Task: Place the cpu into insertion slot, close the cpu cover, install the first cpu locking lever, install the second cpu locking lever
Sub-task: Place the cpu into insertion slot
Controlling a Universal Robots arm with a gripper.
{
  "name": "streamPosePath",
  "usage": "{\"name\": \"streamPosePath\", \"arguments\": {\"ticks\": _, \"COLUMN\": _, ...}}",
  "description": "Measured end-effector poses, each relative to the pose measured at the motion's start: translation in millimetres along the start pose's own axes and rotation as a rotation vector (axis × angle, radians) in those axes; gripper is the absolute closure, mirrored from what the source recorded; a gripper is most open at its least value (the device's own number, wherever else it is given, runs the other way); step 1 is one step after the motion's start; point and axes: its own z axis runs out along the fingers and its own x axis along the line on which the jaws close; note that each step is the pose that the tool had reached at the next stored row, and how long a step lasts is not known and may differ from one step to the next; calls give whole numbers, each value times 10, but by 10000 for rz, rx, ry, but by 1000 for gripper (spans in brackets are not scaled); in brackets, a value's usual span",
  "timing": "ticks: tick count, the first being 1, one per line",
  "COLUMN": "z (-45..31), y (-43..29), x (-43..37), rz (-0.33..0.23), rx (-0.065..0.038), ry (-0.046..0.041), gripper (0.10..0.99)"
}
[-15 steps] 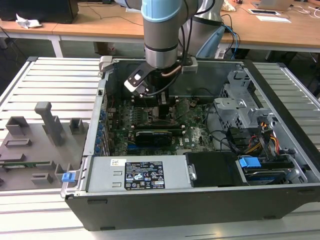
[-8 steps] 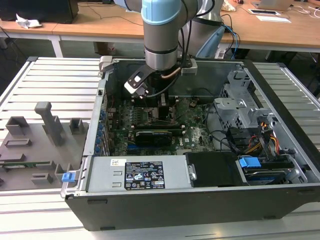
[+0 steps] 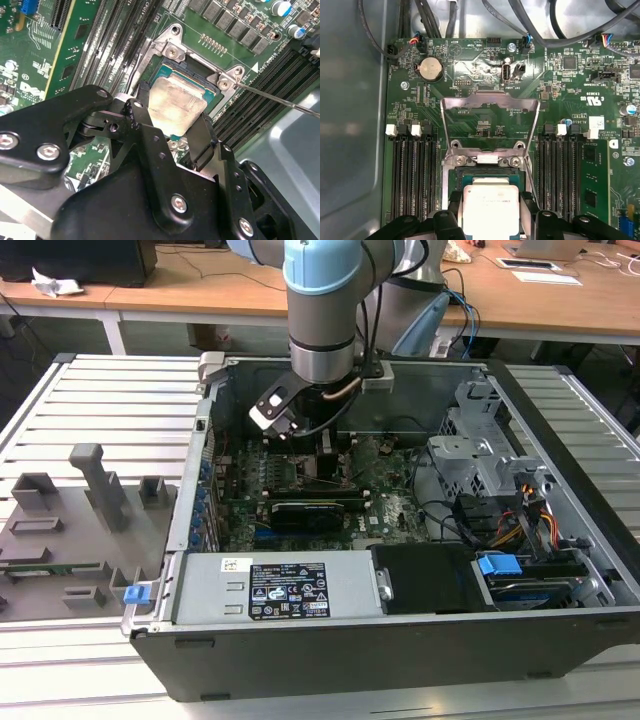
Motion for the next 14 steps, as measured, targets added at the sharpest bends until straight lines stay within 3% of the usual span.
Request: {"name": "streamPosePath", "arguments": {"ticks": 14, "z": 62, "y": 6, "x": 8, "rz": 2, "rx": 1, "ry": -2, "gripper": 545}}
